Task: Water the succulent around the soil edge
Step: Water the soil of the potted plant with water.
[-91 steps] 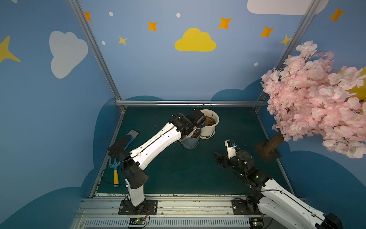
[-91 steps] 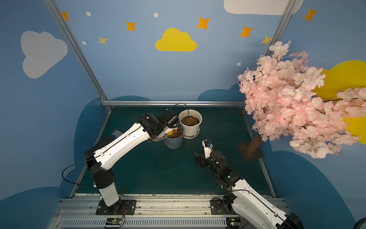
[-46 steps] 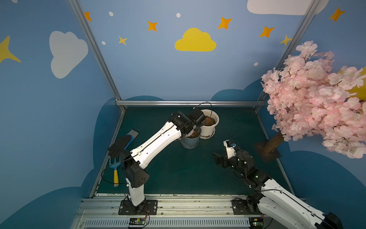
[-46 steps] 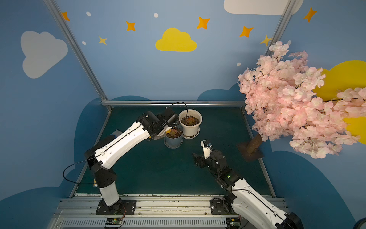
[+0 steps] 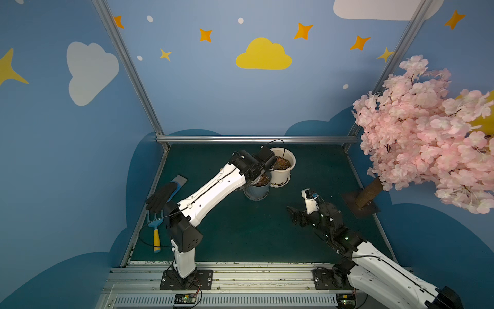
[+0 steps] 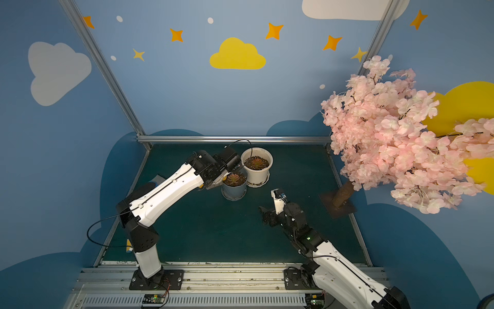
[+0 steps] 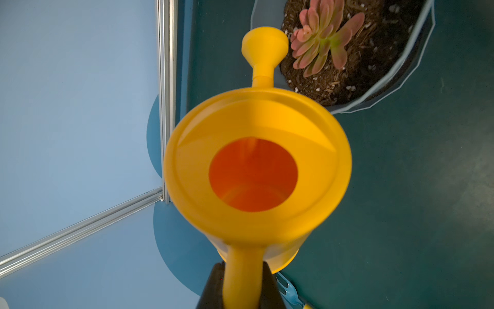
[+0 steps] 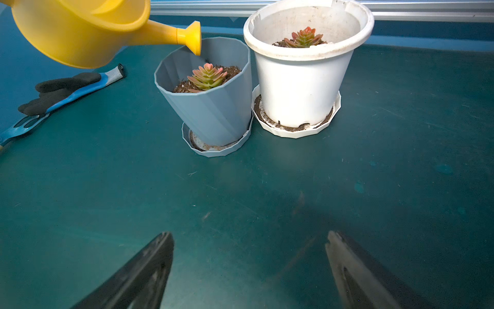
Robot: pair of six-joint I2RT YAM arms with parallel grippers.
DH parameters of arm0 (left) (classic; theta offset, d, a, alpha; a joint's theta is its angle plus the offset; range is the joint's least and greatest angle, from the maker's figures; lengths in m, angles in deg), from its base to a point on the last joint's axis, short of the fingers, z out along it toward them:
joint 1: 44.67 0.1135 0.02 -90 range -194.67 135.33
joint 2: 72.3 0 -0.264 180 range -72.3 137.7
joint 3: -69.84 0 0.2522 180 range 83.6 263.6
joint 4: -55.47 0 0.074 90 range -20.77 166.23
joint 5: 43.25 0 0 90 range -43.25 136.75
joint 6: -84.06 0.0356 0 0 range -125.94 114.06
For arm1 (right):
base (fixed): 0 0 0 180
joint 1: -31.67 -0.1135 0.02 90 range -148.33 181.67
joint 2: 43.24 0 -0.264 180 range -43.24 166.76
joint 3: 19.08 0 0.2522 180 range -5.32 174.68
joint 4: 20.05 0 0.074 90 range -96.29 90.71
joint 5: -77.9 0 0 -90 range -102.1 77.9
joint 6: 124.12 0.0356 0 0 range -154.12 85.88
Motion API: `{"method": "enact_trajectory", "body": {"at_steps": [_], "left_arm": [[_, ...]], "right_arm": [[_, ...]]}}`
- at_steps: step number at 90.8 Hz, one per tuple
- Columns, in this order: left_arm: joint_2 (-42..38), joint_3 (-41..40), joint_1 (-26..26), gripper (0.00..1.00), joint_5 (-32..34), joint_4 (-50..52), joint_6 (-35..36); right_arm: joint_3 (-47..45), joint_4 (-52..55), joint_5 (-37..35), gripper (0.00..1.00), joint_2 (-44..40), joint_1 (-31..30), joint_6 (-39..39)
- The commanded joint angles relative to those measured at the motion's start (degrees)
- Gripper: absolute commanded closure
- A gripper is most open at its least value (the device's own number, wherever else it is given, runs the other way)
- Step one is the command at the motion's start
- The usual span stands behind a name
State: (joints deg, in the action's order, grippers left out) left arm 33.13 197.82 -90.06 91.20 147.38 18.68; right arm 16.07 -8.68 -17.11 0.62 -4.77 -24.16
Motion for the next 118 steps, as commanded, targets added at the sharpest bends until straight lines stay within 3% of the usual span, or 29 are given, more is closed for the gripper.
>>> {"method": "enact_trajectory", "body": {"at_steps": [1, 118], "left_arm": [[0.09, 1.63, 0.21, 0.97, 1.56, 2.61, -1.79], [-0.66, 1.28, -4.08, 0.97, 1.67, 9.98, -5.9]], "right_arm": [[-0.51, -1.29, 0.36, 0.05, 0.01, 0.28, -0.8], [-0.8, -1.25, 1.54, 0.05, 1.55, 0.31, -0.26]]}}
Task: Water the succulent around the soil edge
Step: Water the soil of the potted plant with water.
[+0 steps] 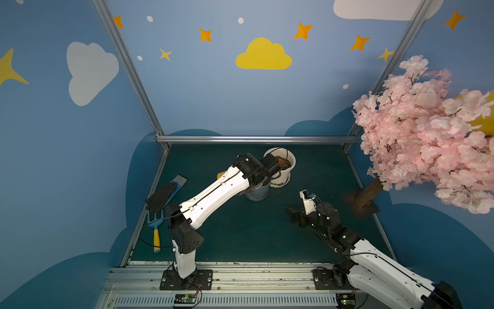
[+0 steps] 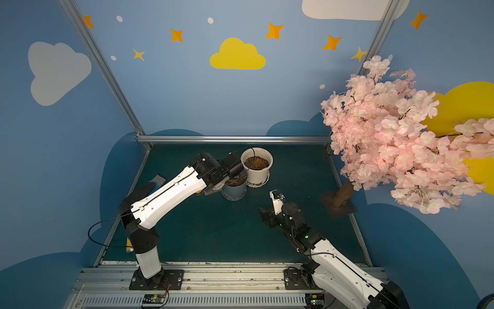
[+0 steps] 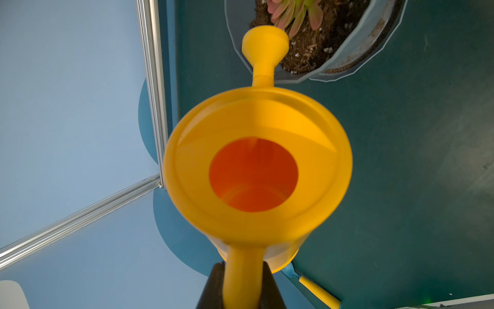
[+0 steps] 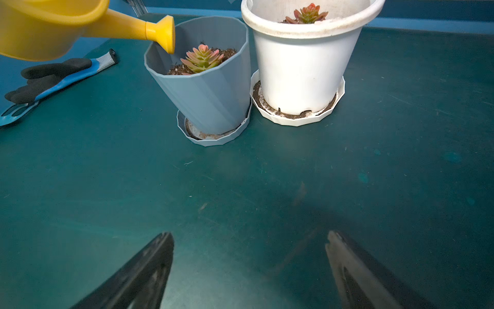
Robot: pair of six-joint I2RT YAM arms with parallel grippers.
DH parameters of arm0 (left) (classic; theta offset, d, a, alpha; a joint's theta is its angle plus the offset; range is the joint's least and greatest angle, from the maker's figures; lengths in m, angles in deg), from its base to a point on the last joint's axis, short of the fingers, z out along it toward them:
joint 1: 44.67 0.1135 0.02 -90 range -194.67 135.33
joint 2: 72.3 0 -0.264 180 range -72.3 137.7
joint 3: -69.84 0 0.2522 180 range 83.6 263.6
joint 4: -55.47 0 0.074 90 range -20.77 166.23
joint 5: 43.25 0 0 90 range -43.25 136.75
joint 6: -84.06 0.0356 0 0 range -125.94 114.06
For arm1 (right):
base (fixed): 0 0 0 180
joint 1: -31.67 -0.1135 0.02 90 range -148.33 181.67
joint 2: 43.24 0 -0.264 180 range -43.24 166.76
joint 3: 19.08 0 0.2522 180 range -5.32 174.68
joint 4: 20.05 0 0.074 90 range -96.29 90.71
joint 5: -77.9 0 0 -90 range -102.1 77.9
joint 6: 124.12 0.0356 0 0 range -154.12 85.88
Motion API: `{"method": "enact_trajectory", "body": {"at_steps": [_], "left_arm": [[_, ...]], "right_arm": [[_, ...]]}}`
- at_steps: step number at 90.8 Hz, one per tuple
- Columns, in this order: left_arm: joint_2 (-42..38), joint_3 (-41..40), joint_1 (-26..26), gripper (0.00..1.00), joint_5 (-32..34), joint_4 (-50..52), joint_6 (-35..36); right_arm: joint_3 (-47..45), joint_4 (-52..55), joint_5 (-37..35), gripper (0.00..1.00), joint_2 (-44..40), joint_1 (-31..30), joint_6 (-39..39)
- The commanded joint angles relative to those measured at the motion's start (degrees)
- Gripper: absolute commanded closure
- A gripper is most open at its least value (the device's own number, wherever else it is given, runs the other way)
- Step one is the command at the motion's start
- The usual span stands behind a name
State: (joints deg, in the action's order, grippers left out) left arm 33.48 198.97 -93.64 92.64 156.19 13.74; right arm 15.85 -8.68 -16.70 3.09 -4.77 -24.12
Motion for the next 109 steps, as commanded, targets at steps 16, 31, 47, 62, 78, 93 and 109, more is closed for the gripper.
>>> {"method": "enact_trajectory", "body": {"at_steps": [16, 31, 47, 62, 78, 93, 109], "left_arm": [[-1.14, 0.2, -1.1, 0.97, 0.08, 1.39, -0.96], [-1.19, 0.31, -1.7, 0.97, 0.08, 1.74, -0.96], [-1.03, 1.05, -2.67, 0.97, -0.14, 2.75, -1.31], [-0.91, 1.8, -3.46, 0.97, -0.03, 3.35, -1.57], [-1.01, 2.23, -4.3, 0.97, 0.16, 3.39, -1.41], [-0.8, 2.97, -4.82, 0.97, -0.17, 3.32, -1.25], [-0.14, 3.74, -5.11, 0.97, -0.36, 3.31, -0.81]], "right_arm": [[-0.57, -1.46, 1.5, 0.05, -0.99, 0.32, -0.31], [-0.59, -1.48, 1.7, 0.05, -0.74, 0.25, -0.22], [-0.6, -1.55, 1.84, 0.05, -0.69, 0.28, -0.13], [-0.6, -1.64, 1.87, 0.05, -0.56, 0.24, 0.02], [-0.56, -1.59, 1.95, 0.05, -0.53, 0.24, -0.02], [-0.51, -1.54, 1.97, 0.05, -0.57, 0.25, 0.13], [-0.48, -1.47, 1.9, 0.05, -0.36, 0.24, 0.21]]}}
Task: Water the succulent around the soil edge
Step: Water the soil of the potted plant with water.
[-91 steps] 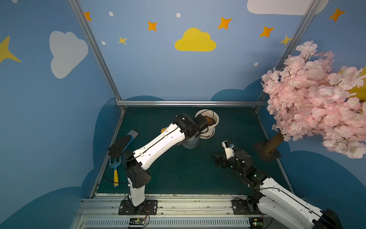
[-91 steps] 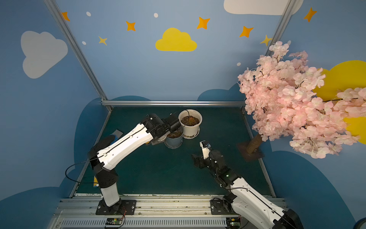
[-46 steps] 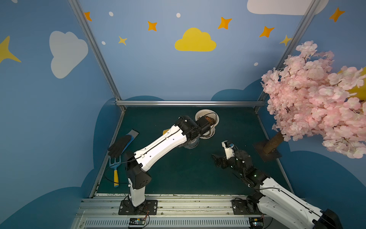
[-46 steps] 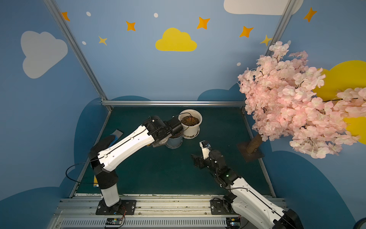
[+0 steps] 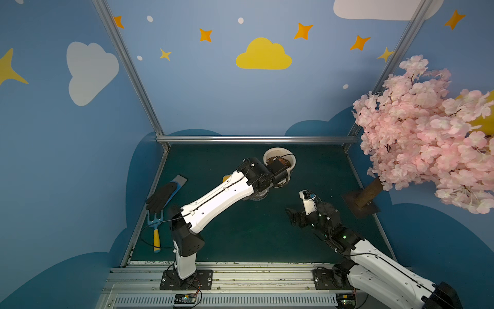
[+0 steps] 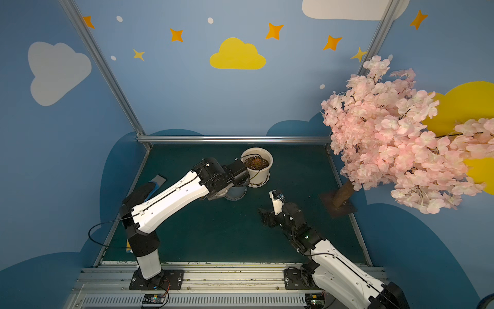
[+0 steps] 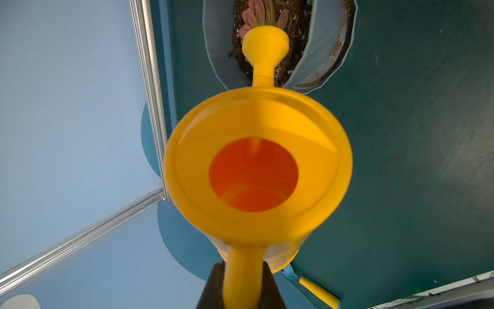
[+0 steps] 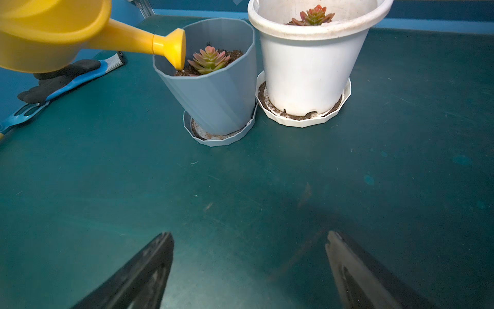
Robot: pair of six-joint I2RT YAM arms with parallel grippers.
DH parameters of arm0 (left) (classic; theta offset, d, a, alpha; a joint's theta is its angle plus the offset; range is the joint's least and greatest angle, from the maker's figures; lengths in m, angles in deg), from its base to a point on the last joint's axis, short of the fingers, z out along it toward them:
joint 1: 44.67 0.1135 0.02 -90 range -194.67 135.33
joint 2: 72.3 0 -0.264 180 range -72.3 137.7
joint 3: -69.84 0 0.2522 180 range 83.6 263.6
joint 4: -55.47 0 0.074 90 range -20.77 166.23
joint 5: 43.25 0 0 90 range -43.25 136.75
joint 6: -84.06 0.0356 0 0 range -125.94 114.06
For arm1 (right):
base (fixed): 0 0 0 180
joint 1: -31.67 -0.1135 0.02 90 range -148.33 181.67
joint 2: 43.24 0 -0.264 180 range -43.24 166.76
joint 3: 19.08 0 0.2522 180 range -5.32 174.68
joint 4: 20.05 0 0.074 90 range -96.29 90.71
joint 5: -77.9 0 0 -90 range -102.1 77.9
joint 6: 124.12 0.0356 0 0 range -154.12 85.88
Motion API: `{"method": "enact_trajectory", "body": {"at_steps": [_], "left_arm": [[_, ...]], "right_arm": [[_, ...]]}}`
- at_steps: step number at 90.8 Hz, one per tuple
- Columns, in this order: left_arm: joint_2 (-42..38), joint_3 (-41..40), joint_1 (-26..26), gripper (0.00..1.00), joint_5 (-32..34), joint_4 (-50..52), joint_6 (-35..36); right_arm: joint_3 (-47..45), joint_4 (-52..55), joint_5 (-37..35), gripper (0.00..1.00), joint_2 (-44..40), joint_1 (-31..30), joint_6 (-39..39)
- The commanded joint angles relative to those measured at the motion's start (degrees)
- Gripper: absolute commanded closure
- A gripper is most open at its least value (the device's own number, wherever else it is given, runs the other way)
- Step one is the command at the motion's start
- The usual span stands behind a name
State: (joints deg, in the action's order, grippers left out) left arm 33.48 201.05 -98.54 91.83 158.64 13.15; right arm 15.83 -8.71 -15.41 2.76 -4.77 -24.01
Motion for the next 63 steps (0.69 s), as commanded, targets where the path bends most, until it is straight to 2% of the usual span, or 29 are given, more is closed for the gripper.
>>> {"method": "enact_trajectory", "body": {"at_steps": [1, 63], "left_arm": [[-0.14, 1.74, -0.25, 0.97, 0.4, 0.86, -0.21], [4.73, 7.27, -1.46, 0.97, -0.85, 0.6, 1.9]], "right_arm": [[-0.48, -1.45, 0.6, 0.05, 0.01, 0.24, 0.09], [-0.47, -1.2, 0.57, 0.05, 0.37, 0.26, 0.03]]}}
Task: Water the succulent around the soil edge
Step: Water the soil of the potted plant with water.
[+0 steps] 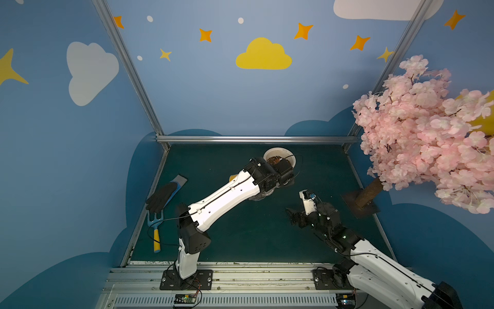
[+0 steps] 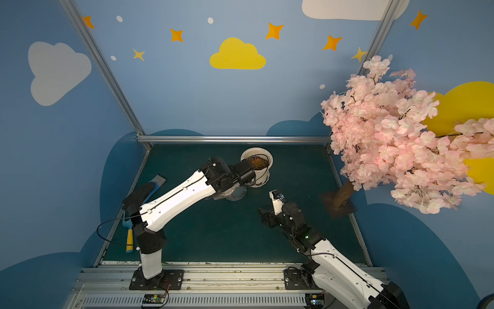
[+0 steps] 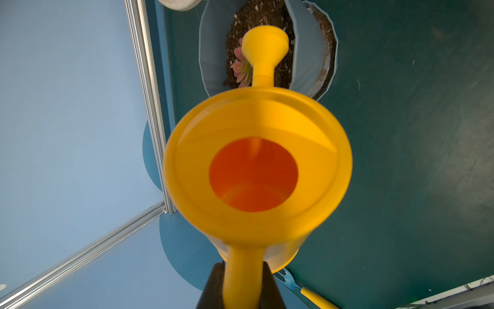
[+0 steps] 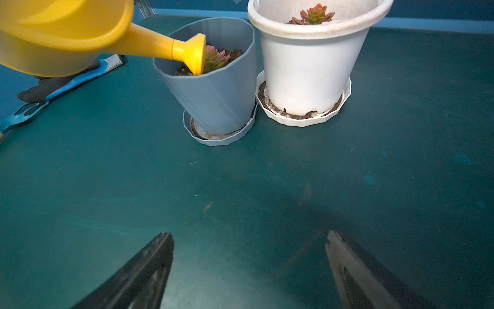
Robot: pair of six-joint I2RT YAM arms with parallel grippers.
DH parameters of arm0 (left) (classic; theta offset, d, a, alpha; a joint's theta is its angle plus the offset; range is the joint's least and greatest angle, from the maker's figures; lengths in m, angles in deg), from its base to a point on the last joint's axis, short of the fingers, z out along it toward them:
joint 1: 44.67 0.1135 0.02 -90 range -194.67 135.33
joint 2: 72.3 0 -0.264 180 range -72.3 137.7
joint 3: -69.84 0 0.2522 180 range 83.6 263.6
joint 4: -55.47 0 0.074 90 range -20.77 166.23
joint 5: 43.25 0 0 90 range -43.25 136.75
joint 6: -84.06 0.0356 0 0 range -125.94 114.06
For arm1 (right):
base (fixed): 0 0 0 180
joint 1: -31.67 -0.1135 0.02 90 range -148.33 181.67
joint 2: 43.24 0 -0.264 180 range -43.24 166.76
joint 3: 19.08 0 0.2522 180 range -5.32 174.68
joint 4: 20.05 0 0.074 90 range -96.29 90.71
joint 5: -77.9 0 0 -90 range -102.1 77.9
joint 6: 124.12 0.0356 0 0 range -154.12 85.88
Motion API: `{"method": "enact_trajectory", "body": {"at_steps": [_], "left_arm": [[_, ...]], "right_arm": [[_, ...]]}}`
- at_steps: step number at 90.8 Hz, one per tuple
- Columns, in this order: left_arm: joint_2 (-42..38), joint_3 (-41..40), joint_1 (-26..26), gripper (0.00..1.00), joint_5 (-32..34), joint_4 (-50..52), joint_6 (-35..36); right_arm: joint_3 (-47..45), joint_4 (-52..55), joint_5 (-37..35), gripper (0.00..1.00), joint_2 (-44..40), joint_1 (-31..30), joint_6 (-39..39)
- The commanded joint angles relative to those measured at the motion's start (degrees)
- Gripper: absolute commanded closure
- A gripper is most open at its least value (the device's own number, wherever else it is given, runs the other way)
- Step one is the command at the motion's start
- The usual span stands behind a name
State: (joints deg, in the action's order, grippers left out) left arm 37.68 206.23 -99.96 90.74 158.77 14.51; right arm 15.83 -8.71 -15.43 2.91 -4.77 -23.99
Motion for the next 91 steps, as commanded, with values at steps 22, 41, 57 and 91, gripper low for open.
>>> {"method": "enact_trajectory", "body": {"at_steps": [22, 41, 57, 91], "left_arm": [[2.35, 4.03, -0.17, 0.97, 0.3, 0.23, 1.37], [3.27, 5.26, -0.08, 0.97, 0.58, -0.45, 2.38], [3.95, 6.03, 0.17, 0.97, 0.86, -0.57, 2.74], [4.96, 7.07, 1.37, 0.97, 1.32, -2.2, 4.41]], "right_arm": [[-0.48, -1.03, 0.3, 0.05, 0.34, 0.32, 0.0], [-0.41, -0.76, 0.16, 0.05, 0.43, 0.28, -0.02], [-0.4, -0.65, 0.0, 0.05, 0.54, 0.32, -0.03], [-0.39, -0.4, -0.52, 0.05, 0.87, 0.32, -0.27]]}}
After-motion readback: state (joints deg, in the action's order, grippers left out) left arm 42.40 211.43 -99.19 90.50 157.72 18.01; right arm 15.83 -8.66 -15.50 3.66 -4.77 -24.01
